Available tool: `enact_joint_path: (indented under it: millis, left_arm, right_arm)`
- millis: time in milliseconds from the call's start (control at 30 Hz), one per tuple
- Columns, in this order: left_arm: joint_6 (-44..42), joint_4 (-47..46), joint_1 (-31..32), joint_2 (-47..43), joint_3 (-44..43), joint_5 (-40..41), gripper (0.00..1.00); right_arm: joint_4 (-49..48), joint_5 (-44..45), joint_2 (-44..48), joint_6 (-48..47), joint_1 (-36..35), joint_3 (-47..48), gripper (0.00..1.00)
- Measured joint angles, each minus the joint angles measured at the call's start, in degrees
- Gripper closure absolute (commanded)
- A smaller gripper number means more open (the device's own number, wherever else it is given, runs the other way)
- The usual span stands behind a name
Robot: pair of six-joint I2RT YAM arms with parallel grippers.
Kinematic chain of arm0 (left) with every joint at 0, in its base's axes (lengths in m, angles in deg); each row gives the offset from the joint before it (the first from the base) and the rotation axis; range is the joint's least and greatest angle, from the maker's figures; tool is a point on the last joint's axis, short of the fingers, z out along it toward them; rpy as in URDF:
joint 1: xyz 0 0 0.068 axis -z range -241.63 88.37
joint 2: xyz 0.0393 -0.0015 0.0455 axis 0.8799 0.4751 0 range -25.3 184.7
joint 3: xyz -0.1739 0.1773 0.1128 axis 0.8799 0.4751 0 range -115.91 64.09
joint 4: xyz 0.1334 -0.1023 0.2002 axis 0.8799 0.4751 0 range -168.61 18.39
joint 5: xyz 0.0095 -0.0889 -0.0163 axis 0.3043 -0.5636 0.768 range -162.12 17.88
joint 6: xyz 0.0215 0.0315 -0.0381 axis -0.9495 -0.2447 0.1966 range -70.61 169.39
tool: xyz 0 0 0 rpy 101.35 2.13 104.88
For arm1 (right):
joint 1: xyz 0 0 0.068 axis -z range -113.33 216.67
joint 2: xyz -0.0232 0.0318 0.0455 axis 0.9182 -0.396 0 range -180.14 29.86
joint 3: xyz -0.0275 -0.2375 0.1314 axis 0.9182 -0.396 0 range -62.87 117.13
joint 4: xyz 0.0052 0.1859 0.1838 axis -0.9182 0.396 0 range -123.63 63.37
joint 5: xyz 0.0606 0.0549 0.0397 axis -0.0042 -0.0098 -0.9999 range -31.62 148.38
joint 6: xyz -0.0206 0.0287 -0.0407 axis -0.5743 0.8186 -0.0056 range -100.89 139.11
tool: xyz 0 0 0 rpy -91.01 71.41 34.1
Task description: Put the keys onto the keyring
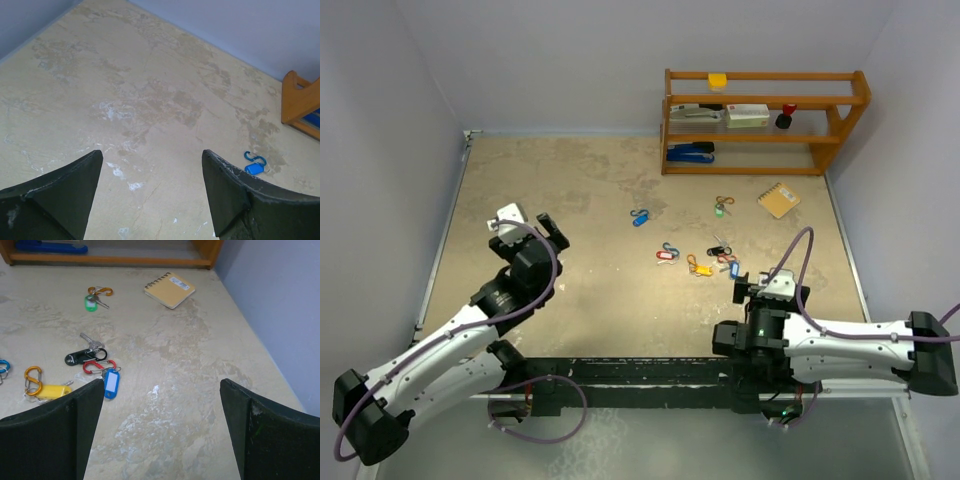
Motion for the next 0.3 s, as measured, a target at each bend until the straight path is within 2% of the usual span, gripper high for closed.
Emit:
enact_joint_path:
  millis: [133,300]
  left_arm:
    - [0.39,0.09,0.0,1.84,-0.02,-0.7,0.23]
    - [0.57,-0.46,0.0,1.66,0.07,-1.42,0.22]
  right_arm:
    - [0.94,0.02,1.86,0.87,0.0,0.0,0.0]
    - [1.44,0.02,-0.2,1.51,0.02,0.09,0.0]
